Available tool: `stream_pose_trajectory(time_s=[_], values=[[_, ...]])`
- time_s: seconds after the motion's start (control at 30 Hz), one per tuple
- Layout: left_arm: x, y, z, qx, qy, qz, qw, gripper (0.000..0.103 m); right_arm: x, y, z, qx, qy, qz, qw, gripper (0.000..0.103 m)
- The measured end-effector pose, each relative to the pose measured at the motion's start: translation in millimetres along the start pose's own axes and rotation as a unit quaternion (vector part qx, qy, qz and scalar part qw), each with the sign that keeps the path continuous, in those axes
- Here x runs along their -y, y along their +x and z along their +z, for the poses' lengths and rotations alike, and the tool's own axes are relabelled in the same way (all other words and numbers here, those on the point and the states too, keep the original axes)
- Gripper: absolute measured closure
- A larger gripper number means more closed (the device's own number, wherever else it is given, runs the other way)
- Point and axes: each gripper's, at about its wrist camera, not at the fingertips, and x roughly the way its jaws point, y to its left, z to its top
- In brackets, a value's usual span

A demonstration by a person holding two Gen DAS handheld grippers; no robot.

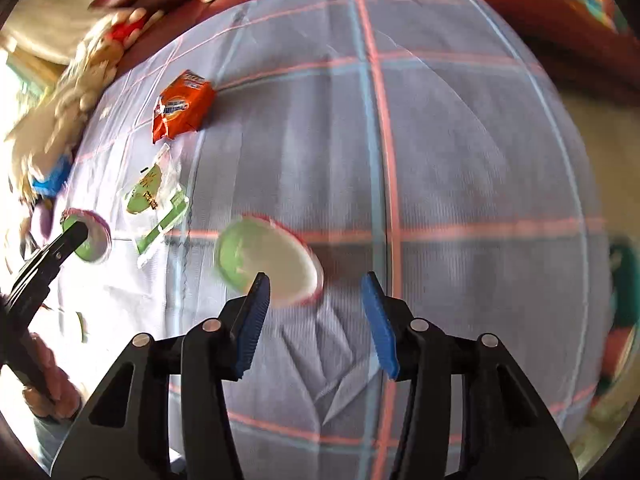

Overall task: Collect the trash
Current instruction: 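Carry the white bowl and lid over the bin with both tools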

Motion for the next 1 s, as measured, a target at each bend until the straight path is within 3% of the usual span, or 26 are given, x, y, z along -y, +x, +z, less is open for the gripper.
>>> stream_pose_trajectory(time_s=[0.27,0.37,0.5,0.7,1.0], values=[[-4,12,-7,-0.02,-0.002,0.007,0.9998,0.098,-25,27,20,-0.022,-0.075,-0.005,0.997,0.059],[-3,12,-6,-0.022,-0.002,0.009,0.9997,0.098,-33,36,19,-0.032,-0.087,-0.002,0.996,0.089],[10,12,-5,-0.027,0.008,0.005,0.9996,0.098,-29,27,11,-0.018,-0.073,0.005,0.997,0.099],[64,22,1,-0.035,0.053,-0.016,0.9979,0.098,24,-19,0,0.028,0.002,0.028,0.999,0.1],[196,44,5,-0.045,0.151,-0.076,0.9847,0.098,156,-99,-50,0.098,0.125,-0.011,0.987,0.1]])
